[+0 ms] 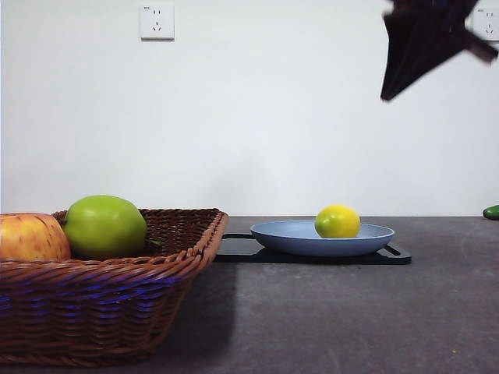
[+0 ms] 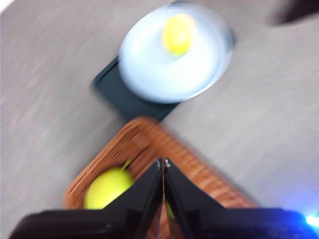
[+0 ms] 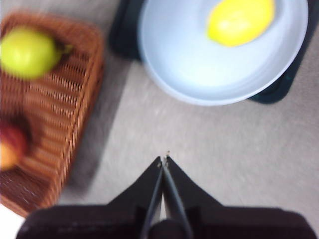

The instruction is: Take the lemon from the basket,put the lemon in the plate,hand out the plate

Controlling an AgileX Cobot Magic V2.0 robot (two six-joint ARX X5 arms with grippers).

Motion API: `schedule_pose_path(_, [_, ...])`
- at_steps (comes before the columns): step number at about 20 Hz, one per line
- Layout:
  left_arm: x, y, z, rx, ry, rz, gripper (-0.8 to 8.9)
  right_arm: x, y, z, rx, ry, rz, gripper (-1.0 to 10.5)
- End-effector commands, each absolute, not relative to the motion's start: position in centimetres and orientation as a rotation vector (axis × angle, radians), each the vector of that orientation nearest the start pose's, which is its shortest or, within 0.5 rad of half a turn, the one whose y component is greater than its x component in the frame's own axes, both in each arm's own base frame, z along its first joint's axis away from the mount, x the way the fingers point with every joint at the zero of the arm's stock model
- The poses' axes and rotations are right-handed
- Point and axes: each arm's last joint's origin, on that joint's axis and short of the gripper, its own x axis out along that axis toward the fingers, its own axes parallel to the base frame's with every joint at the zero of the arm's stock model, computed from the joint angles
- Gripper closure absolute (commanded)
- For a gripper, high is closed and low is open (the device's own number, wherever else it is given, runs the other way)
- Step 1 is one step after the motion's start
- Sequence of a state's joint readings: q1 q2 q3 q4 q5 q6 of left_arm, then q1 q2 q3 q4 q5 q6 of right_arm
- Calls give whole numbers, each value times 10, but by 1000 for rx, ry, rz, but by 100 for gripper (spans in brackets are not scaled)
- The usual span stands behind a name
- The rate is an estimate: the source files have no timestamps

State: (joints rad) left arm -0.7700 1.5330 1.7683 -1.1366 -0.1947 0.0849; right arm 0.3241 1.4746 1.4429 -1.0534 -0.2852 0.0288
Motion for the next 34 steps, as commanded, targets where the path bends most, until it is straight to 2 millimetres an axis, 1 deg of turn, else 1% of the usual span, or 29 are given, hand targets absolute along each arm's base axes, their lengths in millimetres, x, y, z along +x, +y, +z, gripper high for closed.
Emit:
schedule_pose_path(1, [227,-189,409,468,809,-576,808,244,109,344,-83,1004,432,944])
schedule_pose_path(2, [230,-183,411,442,811,-585,807,231,111,346,-91,939,406,944])
schedule_pose_path(4, [232,-172,416,396,787,-594,808,203,113,344,-103,802,399,944])
schedule_pose_path(6, [225,-163,419,363,725,-597,808,178,112,334,-103,678,403,944])
schedule_pose_path(8, [214,-153,414,336,653,-592,807,160,107,319,-97,583,406,944])
schedule_pose_path(11, [186,-133,390,303,554,-594,808,141,99,293,-76,472,387,944])
schedule_pose_path(12, [176,-125,378,294,532,-594,807,136,96,284,-57,429,377,944])
schedule_pose_path(15, [144,-102,334,248,489,-584,807,121,90,256,38,339,383,944])
schedule_pose_path(18, [116,-82,297,159,402,-576,808,115,86,238,70,347,381,944])
schedule_pose_path(20, [102,-73,288,75,342,-571,807,115,86,237,68,346,380,944])
schedule_pose_path(22, [95,-67,288,37,347,-563,807,115,86,237,73,345,381,944])
schedule_pose_path(24, [94,-67,291,27,315,-561,805,115,86,238,74,344,383,944])
schedule_pose_path(30, [94,-67,291,27,314,-561,805,115,86,238,74,344,383,944])
schedule_pose_path(31, [91,-64,291,71,301,-557,805,115,86,238,74,344,383,944])
schedule_pose_path(33, [79,-47,290,164,243,-487,805,115,86,238,74,344,384,944])
schedule_pose_path(34, [74,-40,289,158,203,-452,805,115,86,238,74,344,383,944])
